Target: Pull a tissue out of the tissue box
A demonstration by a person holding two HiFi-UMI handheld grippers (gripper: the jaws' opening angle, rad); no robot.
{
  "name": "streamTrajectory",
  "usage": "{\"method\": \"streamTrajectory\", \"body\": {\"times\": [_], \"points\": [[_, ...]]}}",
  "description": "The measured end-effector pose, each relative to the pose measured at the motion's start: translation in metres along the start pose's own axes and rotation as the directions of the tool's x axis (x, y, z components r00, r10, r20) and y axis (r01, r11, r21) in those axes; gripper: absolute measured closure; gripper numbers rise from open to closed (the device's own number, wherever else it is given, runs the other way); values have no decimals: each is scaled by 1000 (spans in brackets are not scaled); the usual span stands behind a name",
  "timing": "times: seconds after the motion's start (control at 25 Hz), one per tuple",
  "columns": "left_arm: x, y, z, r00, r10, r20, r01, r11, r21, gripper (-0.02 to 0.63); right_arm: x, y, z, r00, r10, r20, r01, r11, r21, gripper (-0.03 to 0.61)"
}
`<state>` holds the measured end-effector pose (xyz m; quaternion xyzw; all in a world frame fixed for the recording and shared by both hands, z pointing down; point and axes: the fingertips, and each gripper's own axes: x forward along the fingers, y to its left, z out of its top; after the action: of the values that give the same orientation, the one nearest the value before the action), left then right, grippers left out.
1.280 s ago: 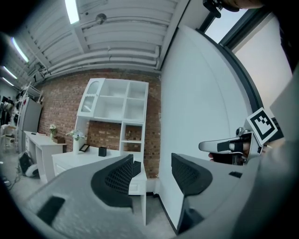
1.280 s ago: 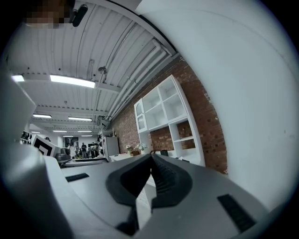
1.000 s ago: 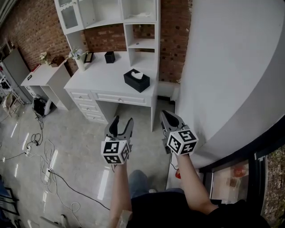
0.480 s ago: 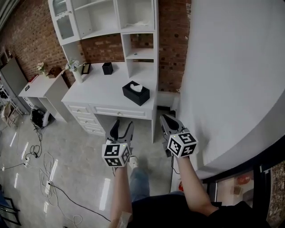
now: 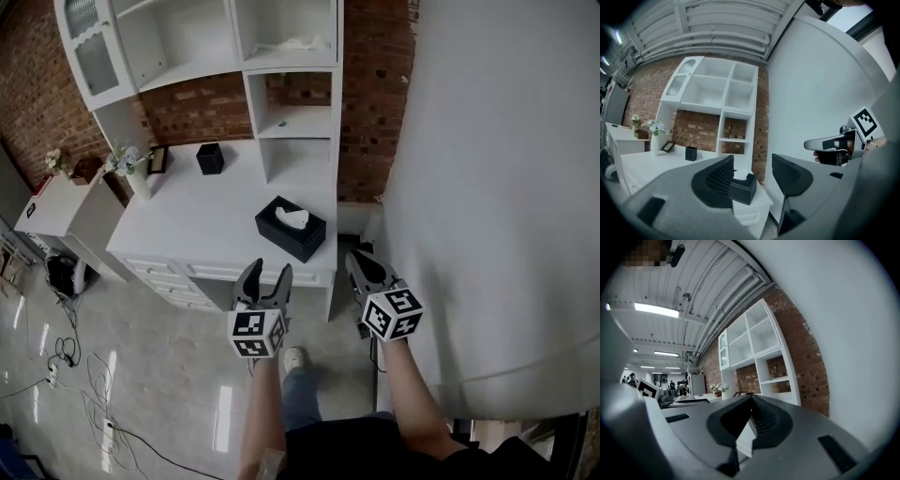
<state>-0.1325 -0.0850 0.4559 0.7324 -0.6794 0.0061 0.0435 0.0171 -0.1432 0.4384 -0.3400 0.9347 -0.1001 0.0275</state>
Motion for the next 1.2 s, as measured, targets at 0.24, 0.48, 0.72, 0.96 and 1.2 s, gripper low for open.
{"method": "streamTrajectory", "body": {"times": [0.24,0.48,0.72,0.96,1.2], "points": [[103,63,-3,996,-71,-49,72,997,21,388,111,-47,-5,997,-68,-26,69,997,43,581],[177,101,-12,986,-148,-73,152,987,43,388,195,-84,-12,991,-125,-51,129,988,85,580],[214,116,-6,979,-193,-69,196,980,41,388,226,-96,-12,986,-151,-65,156,984,80,581],[227,114,-10,977,-196,-88,199,980,26,388,229,-107,-12,983,-161,-89,166,985,55,581],[240,111,-2,969,-220,-108,230,969,94,388,234,-114,-9,983,-152,-106,157,987,37,581]]}}
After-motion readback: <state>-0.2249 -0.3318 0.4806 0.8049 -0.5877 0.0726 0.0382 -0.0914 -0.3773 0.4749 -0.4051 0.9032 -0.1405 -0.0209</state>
